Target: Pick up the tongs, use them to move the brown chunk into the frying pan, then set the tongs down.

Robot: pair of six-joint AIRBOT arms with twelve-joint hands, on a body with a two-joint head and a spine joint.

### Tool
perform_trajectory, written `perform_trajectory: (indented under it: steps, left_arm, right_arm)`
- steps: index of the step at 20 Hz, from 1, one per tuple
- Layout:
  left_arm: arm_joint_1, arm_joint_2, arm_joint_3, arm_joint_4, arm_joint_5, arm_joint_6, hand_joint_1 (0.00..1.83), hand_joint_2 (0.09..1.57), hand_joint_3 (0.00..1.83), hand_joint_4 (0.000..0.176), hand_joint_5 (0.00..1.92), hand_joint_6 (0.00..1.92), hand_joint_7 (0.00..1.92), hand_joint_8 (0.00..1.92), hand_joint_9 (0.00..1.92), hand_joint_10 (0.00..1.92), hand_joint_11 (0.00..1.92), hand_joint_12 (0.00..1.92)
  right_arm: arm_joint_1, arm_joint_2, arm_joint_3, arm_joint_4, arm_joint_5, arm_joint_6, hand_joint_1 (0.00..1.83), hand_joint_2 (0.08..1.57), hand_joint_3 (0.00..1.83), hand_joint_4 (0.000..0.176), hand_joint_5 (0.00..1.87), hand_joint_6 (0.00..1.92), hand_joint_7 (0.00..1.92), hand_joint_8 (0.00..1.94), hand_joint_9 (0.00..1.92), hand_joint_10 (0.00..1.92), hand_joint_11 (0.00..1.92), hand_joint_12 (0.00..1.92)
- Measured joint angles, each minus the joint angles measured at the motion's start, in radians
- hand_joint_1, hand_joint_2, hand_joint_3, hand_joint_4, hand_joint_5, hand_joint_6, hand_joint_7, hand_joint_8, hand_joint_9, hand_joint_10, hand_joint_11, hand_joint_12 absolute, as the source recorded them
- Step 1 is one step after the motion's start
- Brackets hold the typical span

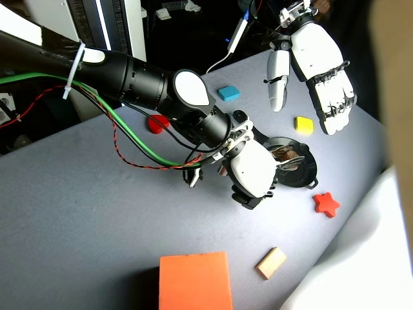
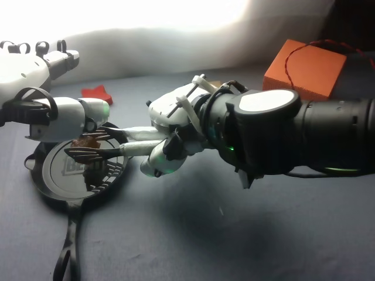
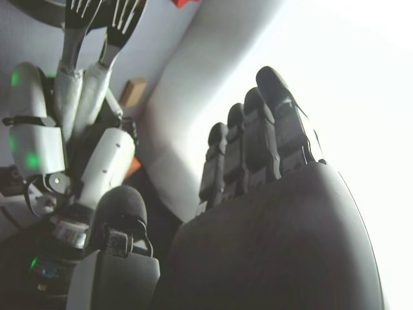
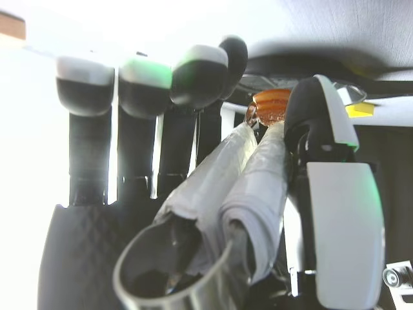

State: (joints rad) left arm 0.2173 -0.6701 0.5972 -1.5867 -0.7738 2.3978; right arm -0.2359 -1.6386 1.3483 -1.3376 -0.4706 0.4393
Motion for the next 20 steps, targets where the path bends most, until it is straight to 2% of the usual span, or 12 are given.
perform_trajectory:
  steps: [3, 4, 5, 6, 8, 10, 11, 13, 17, 20]
  left_arm:
    - [0.000, 0.000, 0.000, 0.000, 0.000, 0.000, 0.04, 1.30, 0.00, 0.039, 0.07, 0.01, 0.13, 0.01, 0.17, 0.01, 0.00, 0.72]
    - [0.000, 0.000, 0.000, 0.000, 0.000, 0.000, 0.05, 1.31, 0.00, 0.038, 0.06, 0.00, 0.11, 0.00, 0.14, 0.00, 0.00, 0.62]
    - [0.000, 0.000, 0.000, -0.001, 0.000, 0.000, 0.06, 1.30, 0.00, 0.038, 0.07, 0.00, 0.12, 0.00, 0.16, 0.01, 0.00, 0.66]
    - [0.000, 0.000, 0.000, -0.001, 0.000, 0.001, 0.05, 1.30, 0.00, 0.036, 0.07, 0.00, 0.13, 0.01, 0.16, 0.01, 0.00, 0.67]
    - [0.000, 0.000, 0.000, -0.001, 0.000, 0.002, 0.01, 1.29, 0.00, 0.046, 0.06, 0.00, 0.14, 0.00, 0.17, 0.01, 0.00, 0.68]
    - [0.000, 0.000, 0.000, -0.001, 0.000, 0.002, 0.03, 1.29, 0.00, 0.043, 0.06, 0.01, 0.13, 0.00, 0.17, 0.00, 0.00, 0.68]
    - [0.000, 0.000, 0.000, -0.001, 0.000, 0.002, 0.03, 1.30, 0.00, 0.038, 0.06, 0.00, 0.11, 0.00, 0.14, 0.00, 0.00, 0.62]
    - [0.000, 0.000, 0.000, -0.001, 0.000, 0.002, 0.01, 1.30, 0.00, 0.048, 0.06, 0.00, 0.12, 0.01, 0.16, 0.01, 0.00, 0.63]
    - [0.000, 0.000, 0.000, -0.001, 0.000, 0.002, 0.00, 1.29, 0.00, 0.038, 0.07, 0.00, 0.12, 0.00, 0.16, 0.01, 0.00, 0.64]
    - [0.000, 0.000, 0.000, -0.001, 0.000, 0.002, 0.00, 1.31, 0.00, 0.040, 0.07, 0.00, 0.12, 0.00, 0.14, 0.00, 0.00, 0.61]
  right_arm:
    - [0.000, 0.011, -0.016, -0.001, 0.011, -0.012, 0.30, 1.49, 0.00, 0.000, 0.88, 1.30, 1.21, 1.46, 1.20, 1.77, 1.04, 1.92]
    - [0.000, 0.011, -0.017, -0.001, 0.013, -0.014, 0.31, 1.49, 0.00, 0.000, 0.89, 1.32, 1.20, 1.48, 1.18, 1.79, 1.01, 1.92]
    - [0.000, 0.011, -0.019, -0.002, 0.014, -0.016, 0.31, 1.49, 0.00, 0.000, 0.90, 1.31, 1.19, 1.48, 1.18, 1.78, 1.00, 1.92]
    - [0.000, 0.011, -0.021, -0.002, 0.014, -0.019, 0.28, 1.49, 0.00, 0.000, 0.88, 1.26, 1.19, 1.43, 1.17, 1.76, 0.99, 1.92]
    - [-0.005, 0.011, -0.023, -0.005, 0.014, -0.023, 0.26, 1.48, 0.00, 0.000, 0.86, 1.15, 1.14, 1.35, 1.11, 1.73, 0.92, 1.92]
    - [-0.012, 0.013, -0.027, -0.002, 0.013, -0.030, 0.29, 1.46, 0.00, 0.000, 0.83, 1.08, 1.08, 1.37, 1.04, 1.74, 0.86, 1.92]
    - [-0.019, 0.013, -0.027, -0.014, 0.013, -0.031, 0.29, 1.45, 0.00, 0.000, 0.81, 1.07, 1.05, 1.38, 1.00, 1.74, 0.84, 1.92]
    - [-0.026, 0.014, -0.033, -0.026, 0.005, -0.033, 0.29, 1.44, 0.00, 0.000, 0.78, 1.06, 1.01, 1.36, 0.96, 1.73, 0.81, 1.92]
    - [-0.029, 0.019, -0.044, -0.028, -0.001, -0.030, 0.32, 1.40, 0.00, 0.000, 0.72, 1.08, 0.92, 1.45, 0.89, 1.77, 0.77, 1.92]
    - [-0.029, 0.026, -0.053, -0.027, 0.000, -0.029, 0.32, 1.39, 0.00, 0.000, 0.73, 1.03, 0.91, 1.45, 0.88, 1.78, 0.75, 1.92]
